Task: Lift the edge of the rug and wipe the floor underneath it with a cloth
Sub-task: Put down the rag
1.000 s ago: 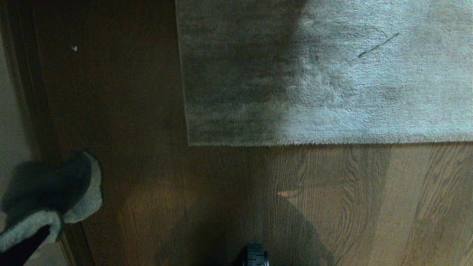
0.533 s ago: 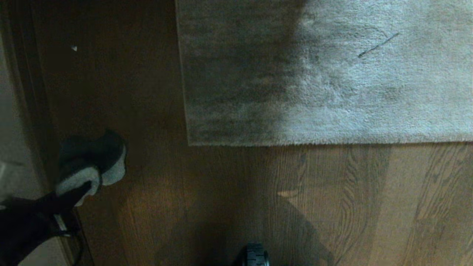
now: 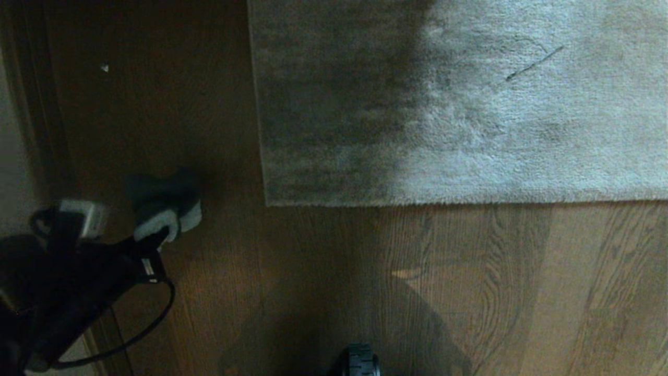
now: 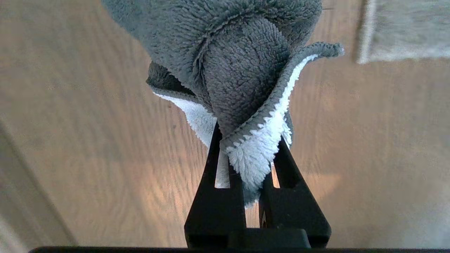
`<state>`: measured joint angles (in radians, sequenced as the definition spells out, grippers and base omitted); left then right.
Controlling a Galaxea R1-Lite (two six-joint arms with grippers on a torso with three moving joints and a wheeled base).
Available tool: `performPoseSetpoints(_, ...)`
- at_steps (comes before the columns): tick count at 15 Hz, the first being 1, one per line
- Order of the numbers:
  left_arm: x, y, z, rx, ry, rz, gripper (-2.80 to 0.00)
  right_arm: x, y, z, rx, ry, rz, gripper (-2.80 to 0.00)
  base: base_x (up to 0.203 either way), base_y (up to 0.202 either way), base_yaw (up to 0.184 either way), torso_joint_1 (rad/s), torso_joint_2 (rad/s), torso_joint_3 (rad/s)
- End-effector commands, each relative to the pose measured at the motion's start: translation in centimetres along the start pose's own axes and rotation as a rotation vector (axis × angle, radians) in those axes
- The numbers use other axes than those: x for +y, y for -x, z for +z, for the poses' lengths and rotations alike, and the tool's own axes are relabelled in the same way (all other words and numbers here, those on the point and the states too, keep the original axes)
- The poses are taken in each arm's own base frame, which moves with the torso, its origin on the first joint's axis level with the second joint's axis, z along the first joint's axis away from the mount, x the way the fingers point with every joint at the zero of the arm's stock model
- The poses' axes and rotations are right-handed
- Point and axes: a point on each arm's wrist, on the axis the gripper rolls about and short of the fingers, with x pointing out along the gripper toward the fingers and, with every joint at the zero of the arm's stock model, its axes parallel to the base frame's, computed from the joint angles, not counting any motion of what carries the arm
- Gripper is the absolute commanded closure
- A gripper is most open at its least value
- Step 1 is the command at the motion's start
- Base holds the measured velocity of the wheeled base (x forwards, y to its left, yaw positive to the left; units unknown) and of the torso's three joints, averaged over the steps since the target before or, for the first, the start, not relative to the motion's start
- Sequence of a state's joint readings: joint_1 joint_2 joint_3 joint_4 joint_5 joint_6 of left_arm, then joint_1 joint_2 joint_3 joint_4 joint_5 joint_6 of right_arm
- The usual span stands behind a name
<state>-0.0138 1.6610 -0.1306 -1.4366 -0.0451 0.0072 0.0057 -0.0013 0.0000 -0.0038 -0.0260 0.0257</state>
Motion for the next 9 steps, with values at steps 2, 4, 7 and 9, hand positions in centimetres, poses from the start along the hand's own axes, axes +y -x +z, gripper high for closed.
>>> performPoseSetpoints(2, 0.1, -2.9, -2.7, 0.052, 0.003, 0.011, 0.00, 0.0, 0.0, 0.0, 0.001, 0.000, 0.000, 0.00, 0.000, 0.000, 0.000, 0.000, 0.00, 0.000)
performPoseSetpoints(4, 0.2, -3.4, -2.8, 0.053, 0.003, 0.013, 0.00, 0.0, 0.0, 0.0, 0.001, 0.000, 0.000, 0.00, 0.000, 0.000, 0.000, 0.000, 0.00, 0.000)
performPoseSetpoints(7, 0.2, -4.0, -2.9, 0.051, 0.003, 0.013, 0.00, 0.0, 0.0, 0.0, 0.001, 0.000, 0.000, 0.00, 0.000, 0.000, 0.000, 0.000, 0.00, 0.000)
performPoseSetpoints(9, 0.2, -4.3, -3.1, 0.056, 0.003, 0.013, 0.00, 0.0, 0.0, 0.0, 0.001, 0.000, 0.000, 0.00, 0.000, 0.000, 0.000, 0.000, 0.00, 0.000)
